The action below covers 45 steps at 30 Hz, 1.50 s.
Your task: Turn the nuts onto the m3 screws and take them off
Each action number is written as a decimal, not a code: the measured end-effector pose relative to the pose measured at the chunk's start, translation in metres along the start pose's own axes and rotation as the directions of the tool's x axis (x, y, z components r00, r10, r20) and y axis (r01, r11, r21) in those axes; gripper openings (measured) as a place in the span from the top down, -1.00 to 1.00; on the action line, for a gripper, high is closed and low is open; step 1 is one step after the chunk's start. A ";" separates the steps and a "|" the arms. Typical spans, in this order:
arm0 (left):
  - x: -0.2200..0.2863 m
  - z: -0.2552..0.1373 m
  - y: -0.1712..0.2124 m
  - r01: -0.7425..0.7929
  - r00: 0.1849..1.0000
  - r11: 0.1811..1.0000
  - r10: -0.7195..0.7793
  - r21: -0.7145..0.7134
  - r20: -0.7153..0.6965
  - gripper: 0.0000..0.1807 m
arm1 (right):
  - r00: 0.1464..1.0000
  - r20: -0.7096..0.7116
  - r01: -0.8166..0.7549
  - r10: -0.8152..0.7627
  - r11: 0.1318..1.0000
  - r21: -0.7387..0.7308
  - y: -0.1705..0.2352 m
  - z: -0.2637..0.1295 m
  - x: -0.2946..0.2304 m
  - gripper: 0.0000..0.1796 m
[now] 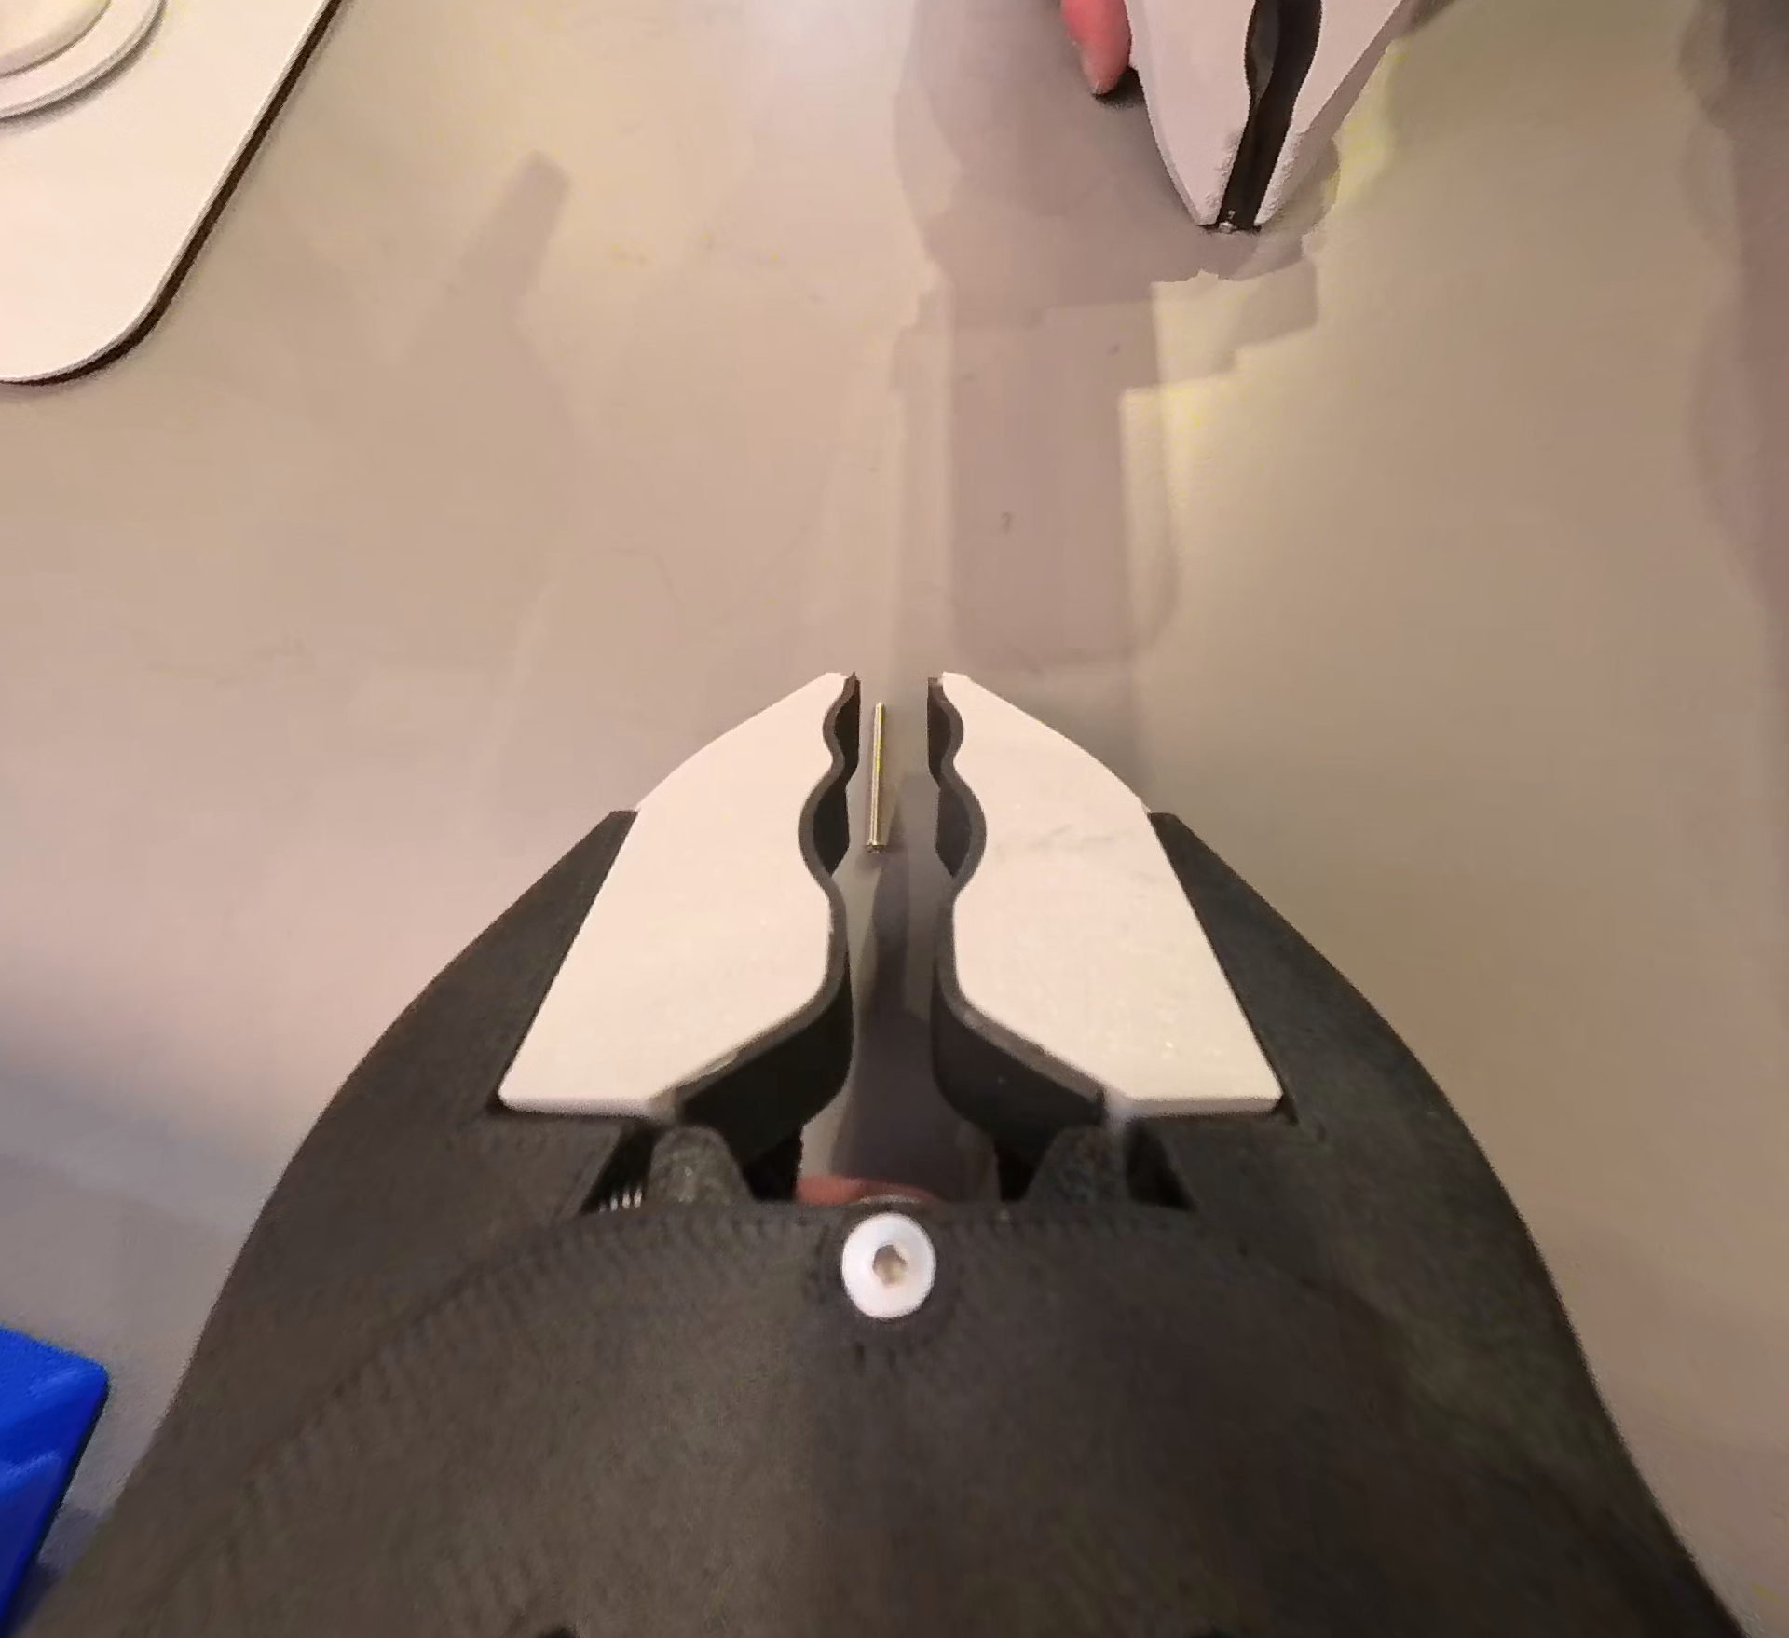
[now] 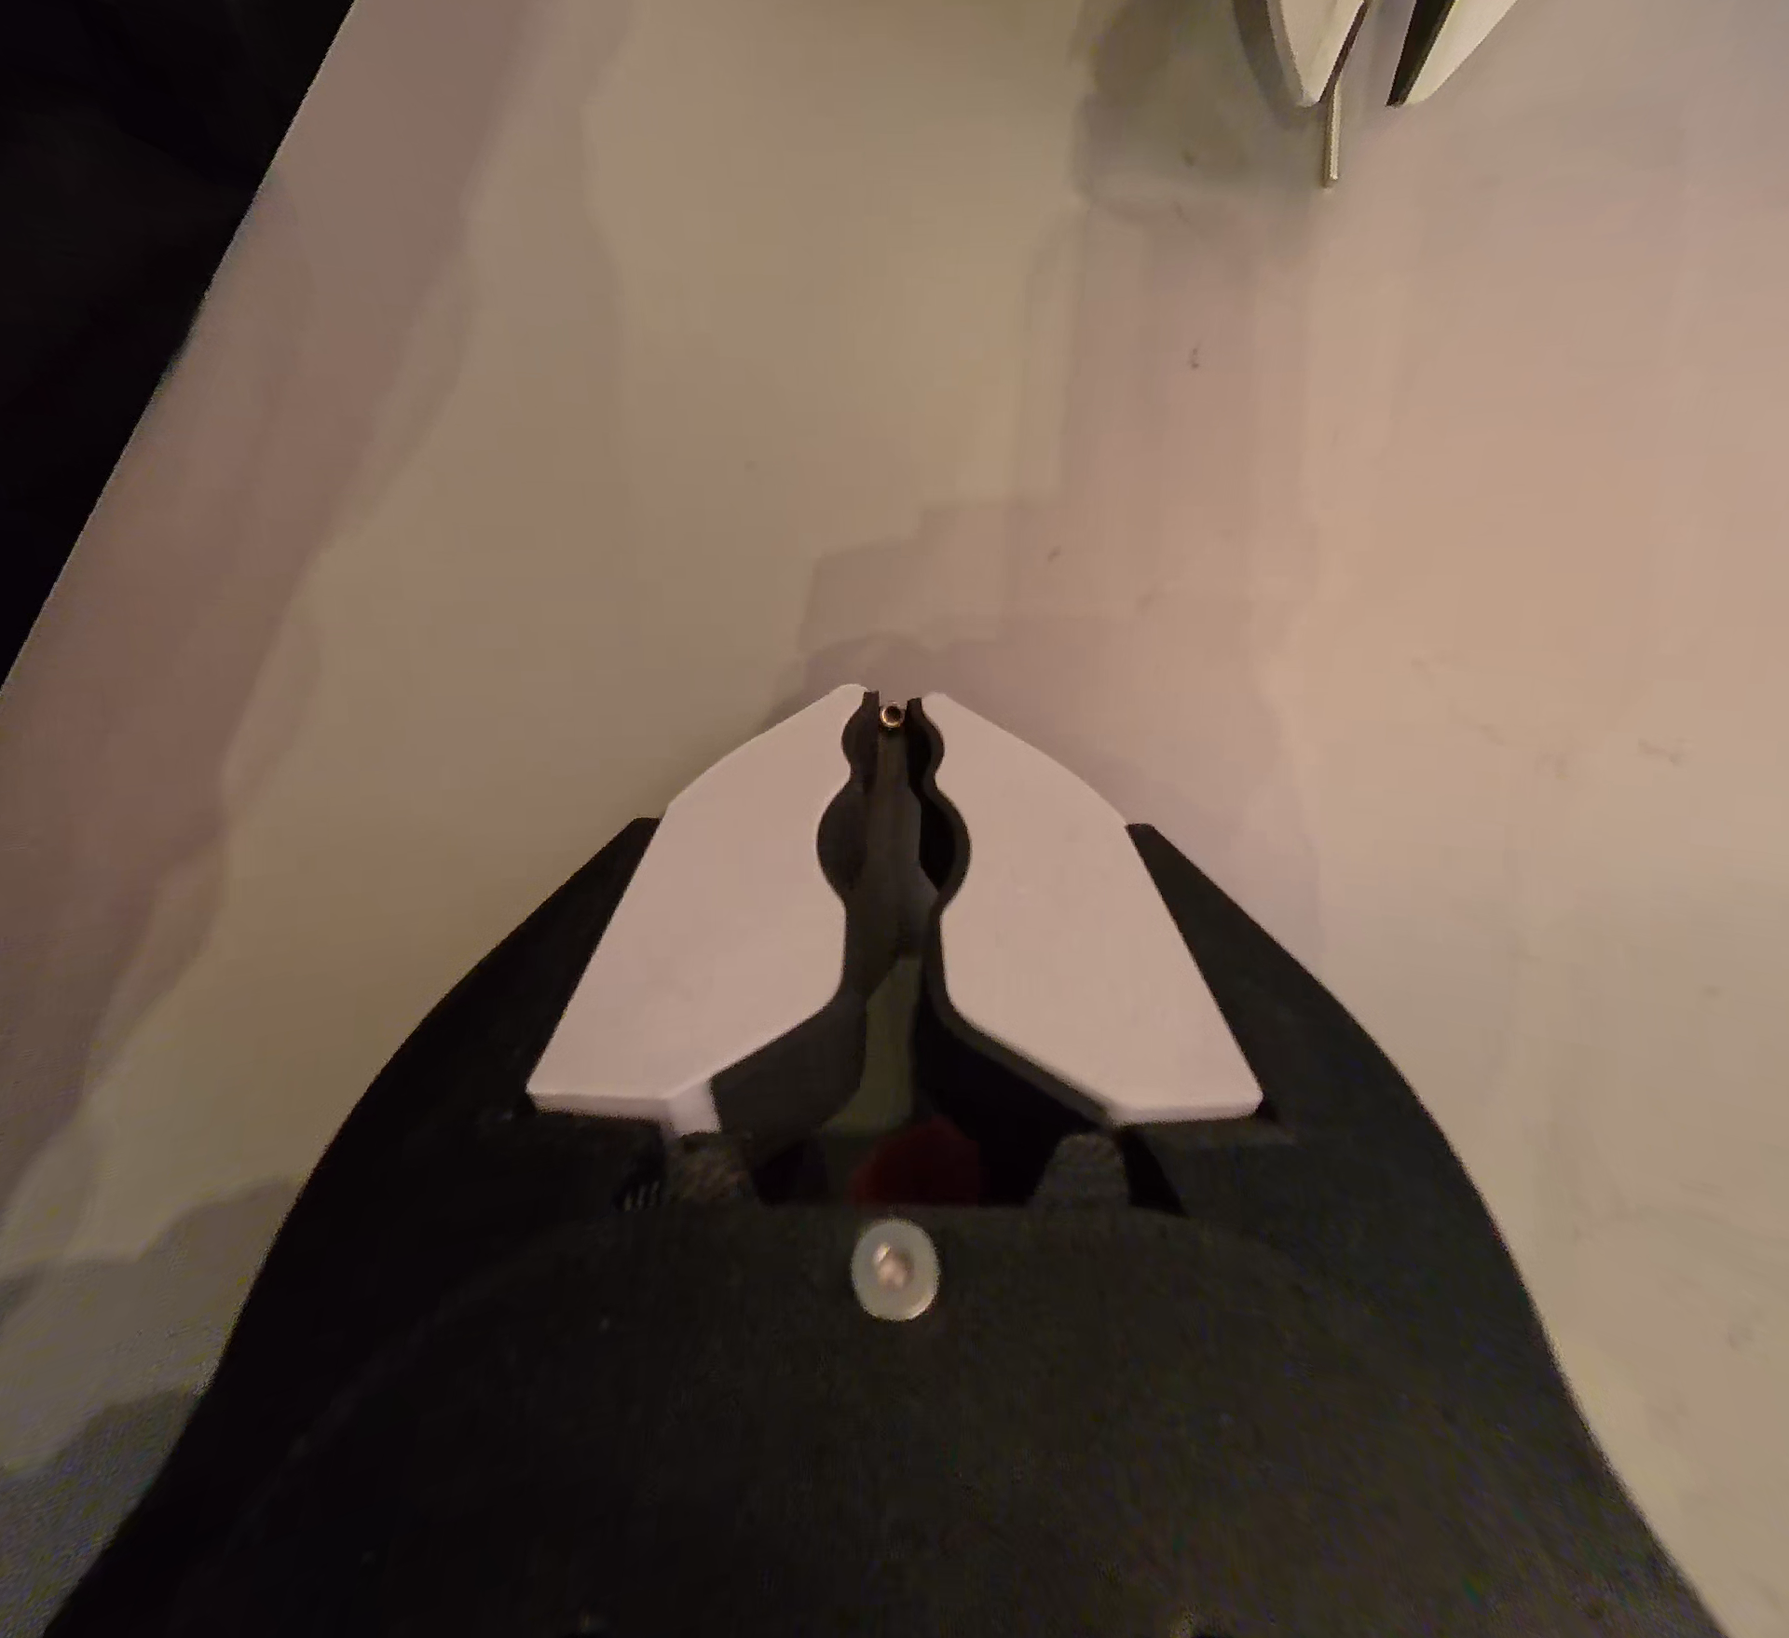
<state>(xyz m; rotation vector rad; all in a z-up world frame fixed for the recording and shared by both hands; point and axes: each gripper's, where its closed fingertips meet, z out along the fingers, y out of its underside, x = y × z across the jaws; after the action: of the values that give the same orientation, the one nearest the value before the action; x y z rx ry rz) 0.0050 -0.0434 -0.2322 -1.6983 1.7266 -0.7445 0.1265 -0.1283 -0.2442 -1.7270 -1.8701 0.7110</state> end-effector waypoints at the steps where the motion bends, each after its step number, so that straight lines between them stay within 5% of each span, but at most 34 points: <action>1: 0.000 0.000 0.000 0.002 1.000 1.000 -0.002 0.002 -0.002 0.86 | 1.000 0.002 -0.002 0.002 1.000 0.002 0.000 0.000 0.000 0.93; 14: -0.003 -0.003 -0.005 0.001 1.000 0.999 -0.002 0.032 0.008 0.86 | 1.000 -0.002 0.009 -0.009 1.000 0.010 0.000 -0.001 0.001 0.95; 26: 0.011 -0.002 -0.046 -0.032 0.999 0.977 0.035 0.209 -0.013 0.86 | 0.999 -0.014 -0.030 0.032 0.994 0.107 -0.013 -0.006 0.013 0.95; 37: 0.043 0.030 -0.092 -0.446 0.880 0.853 0.365 0.269 0.303 0.74 | 0.992 0.019 -0.125 0.125 0.949 0.289 -0.038 -0.022 0.029 0.95; 45: 0.037 0.036 -0.116 -0.548 0.763 0.801 0.360 0.241 0.537 0.61 | 0.976 0.079 -0.218 0.205 0.860 0.461 -0.061 -0.042 0.042 0.95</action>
<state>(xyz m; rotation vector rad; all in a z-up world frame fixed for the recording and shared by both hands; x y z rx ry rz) 0.1087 -0.0822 -0.1707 -0.9985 1.4426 -0.3616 0.1061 -0.0887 -0.1718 -1.6117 -1.3771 1.1701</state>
